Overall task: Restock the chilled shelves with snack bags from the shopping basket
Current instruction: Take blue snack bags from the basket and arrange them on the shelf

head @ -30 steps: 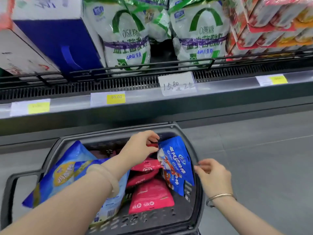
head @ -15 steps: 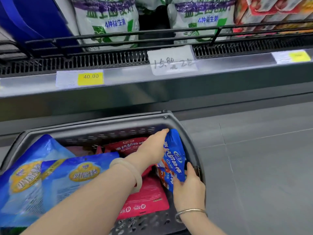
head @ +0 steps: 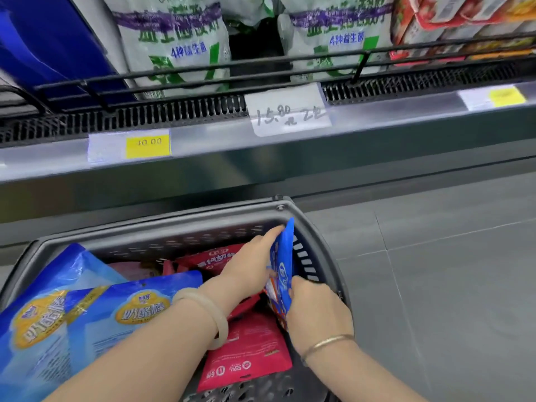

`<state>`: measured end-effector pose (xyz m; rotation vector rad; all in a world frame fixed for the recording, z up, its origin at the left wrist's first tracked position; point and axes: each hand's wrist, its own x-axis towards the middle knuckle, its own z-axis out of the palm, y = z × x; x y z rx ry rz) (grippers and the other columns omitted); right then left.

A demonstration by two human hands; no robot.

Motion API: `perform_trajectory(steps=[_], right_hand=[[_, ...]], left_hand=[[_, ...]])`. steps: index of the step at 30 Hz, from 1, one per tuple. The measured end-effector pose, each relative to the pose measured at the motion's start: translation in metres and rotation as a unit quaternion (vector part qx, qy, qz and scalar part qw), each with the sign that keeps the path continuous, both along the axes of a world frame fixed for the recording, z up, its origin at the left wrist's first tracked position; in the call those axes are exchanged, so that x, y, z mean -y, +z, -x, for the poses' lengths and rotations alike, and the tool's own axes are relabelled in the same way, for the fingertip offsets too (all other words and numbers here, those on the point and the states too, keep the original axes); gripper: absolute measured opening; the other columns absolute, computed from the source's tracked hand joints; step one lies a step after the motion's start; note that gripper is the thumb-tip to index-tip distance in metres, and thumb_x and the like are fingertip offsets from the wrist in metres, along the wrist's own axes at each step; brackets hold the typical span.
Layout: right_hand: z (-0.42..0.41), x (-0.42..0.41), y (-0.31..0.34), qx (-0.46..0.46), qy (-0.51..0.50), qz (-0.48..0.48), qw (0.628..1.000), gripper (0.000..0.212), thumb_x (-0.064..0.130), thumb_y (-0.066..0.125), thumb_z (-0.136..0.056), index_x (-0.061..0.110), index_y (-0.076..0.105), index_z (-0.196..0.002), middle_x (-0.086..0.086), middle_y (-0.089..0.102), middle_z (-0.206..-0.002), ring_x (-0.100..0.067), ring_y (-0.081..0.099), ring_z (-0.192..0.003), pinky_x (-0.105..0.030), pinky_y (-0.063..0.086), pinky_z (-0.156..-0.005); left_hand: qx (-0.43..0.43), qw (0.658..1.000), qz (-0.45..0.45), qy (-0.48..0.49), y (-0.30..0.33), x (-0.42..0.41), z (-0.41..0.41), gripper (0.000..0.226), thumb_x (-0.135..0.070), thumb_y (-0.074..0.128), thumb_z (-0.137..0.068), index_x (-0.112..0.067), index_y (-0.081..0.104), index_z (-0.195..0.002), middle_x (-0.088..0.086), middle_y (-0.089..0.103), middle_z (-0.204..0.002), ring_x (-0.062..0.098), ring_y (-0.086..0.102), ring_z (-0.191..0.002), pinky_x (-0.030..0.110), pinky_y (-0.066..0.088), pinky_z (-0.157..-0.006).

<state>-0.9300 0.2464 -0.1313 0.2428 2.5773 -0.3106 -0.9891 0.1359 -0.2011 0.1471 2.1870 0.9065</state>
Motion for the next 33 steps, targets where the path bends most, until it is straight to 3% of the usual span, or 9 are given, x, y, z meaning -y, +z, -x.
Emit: perform_trajectory(steps=[3, 6, 8, 11, 16, 20, 25, 28, 33], right_hand=[[0.0, -0.003, 0.03, -0.076, 0.139, 0.006, 0.987, 0.033, 0.024, 0.085, -0.022, 0.016, 0.059, -0.042, 0.002, 0.065, -0.05, -0.02, 0.067, -0.057, -0.022, 0.046, -0.047], [0.018, -0.014, 0.065, -0.016, 0.261, 0.045, 0.964, 0.028, 0.036, 0.083, -0.033, 0.021, 0.069, -0.053, 0.009, 0.074, -0.087, -0.012, 0.068, -0.101, -0.015, 0.052, -0.072], [0.039, -0.025, 0.087, 0.076, 0.298, 0.145, 0.94, 0.026, 0.025, 0.069, -0.073, 0.006, 0.071, -0.091, 0.0, 0.058, -0.13, -0.009, 0.04, -0.134, -0.004, 0.024, -0.102], [0.073, -0.046, 0.139, 0.133, 0.146, 0.336, 0.921, 0.026, 0.0, 0.047, -0.089, -0.003, 0.062, -0.11, 0.005, 0.058, -0.127, 0.016, 0.048, -0.108, 0.003, 0.029, -0.092], [0.124, -0.071, 0.224, 0.21, -0.161, 0.56, 0.785, 0.021, 0.0, 0.071, -0.062, -0.005, 0.068, -0.081, -0.015, 0.072, -0.068, -0.018, 0.067, -0.053, -0.026, 0.055, -0.056], [0.162, -0.079, 0.285, 0.147, -0.229, 0.564, 0.78, 0.067, 0.02, 0.095, -0.022, -0.009, 0.071, -0.078, -0.016, 0.071, -0.064, -0.019, 0.068, -0.048, -0.023, 0.056, -0.049], [0.187, -0.088, 0.338, 0.075, -0.216, 0.618, 0.752, 0.02, -0.007, 0.04, -0.091, -0.014, 0.058, -0.089, -0.008, 0.069, -0.052, -0.006, 0.057, -0.03, -0.012, 0.041, -0.03], [0.197, -0.077, 0.371, 0.054, -0.259, 0.628, 0.731, 0.01, -0.005, 0.061, -0.064, -0.003, 0.069, -0.059, -0.014, 0.068, -0.05, -0.02, 0.064, -0.038, -0.021, 0.048, -0.032], [0.202, -0.064, 0.405, 0.028, -0.253, 0.678, 0.689, 0.05, 0.026, 0.082, -0.035, 0.002, 0.068, -0.077, -0.015, 0.072, -0.062, -0.023, 0.068, -0.047, -0.025, 0.056, -0.044]], left_hand=[[-0.005, 0.999, -0.031, 0.018, 0.021, 0.005, -0.002, 0.083, -0.007, 0.074, -0.069, -0.026, 0.033, -0.138, 0.004, 0.051, -0.132, 0.018, 0.046, -0.124, 0.021, 0.035, -0.099], [0.008, 0.996, -0.084, 0.042, 0.047, 0.013, -0.002, 0.066, -0.004, 0.074, -0.066, -0.022, 0.045, -0.122, -0.001, 0.056, -0.118, 0.012, 0.052, -0.109, 0.011, 0.038, -0.089], [0.041, 0.991, -0.115, 0.052, 0.071, 0.022, 0.005, 0.057, 0.0, 0.076, -0.064, -0.024, 0.046, -0.106, -0.007, 0.057, -0.102, 0.005, 0.054, -0.093, 0.012, 0.044, -0.082], [0.128, 0.974, -0.181, 0.05, 0.111, 0.034, 0.022, 0.057, 0.009, 0.079, -0.059, -0.025, 0.052, -0.096, -0.017, 0.064, -0.094, -0.012, 0.06, -0.084, 0.01, 0.046, -0.077], [0.203, 0.939, -0.256, 0.11, 0.196, 0.046, 0.064, 0.044, 0.001, 0.078, -0.063, -0.009, 0.061, -0.103, 0.002, 0.074, -0.095, 0.007, 0.068, -0.081, 0.023, 0.053, -0.077], [0.219, 0.922, -0.294, 0.122, 0.267, 0.043, 0.083, 0.044, -0.041, 0.086, -0.038, -0.022, 0.077, -0.077, -0.012, 0.075, -0.076, 0.002, 0.067, -0.07, 0.022, 0.049, -0.08], [0.274, 0.863, -0.397, 0.149, 0.33, 0.053, 0.092, 0.076, -0.032, 0.094, -0.032, -0.008, 0.072, -0.101, 0.011, 0.073, -0.102, 0.022, 0.071, -0.085, 0.044, 0.045, -0.097], [0.274, 0.858, -0.424, 0.1, 0.364, 0.062, 0.098, 0.081, -0.018, 0.091, -0.044, -0.012, 0.063, -0.12, 0.019, 0.058, -0.128, 0.031, 0.06, -0.107, 0.051, 0.032, -0.108], [0.198, 0.876, -0.423, 0.121, 0.389, 0.071, 0.111, 0.075, -0.015, 0.093, -0.036, -0.009, 0.07, -0.107, 0.018, 0.068, -0.113, 0.031, 0.065, -0.101, 0.04, 0.051, -0.088]])
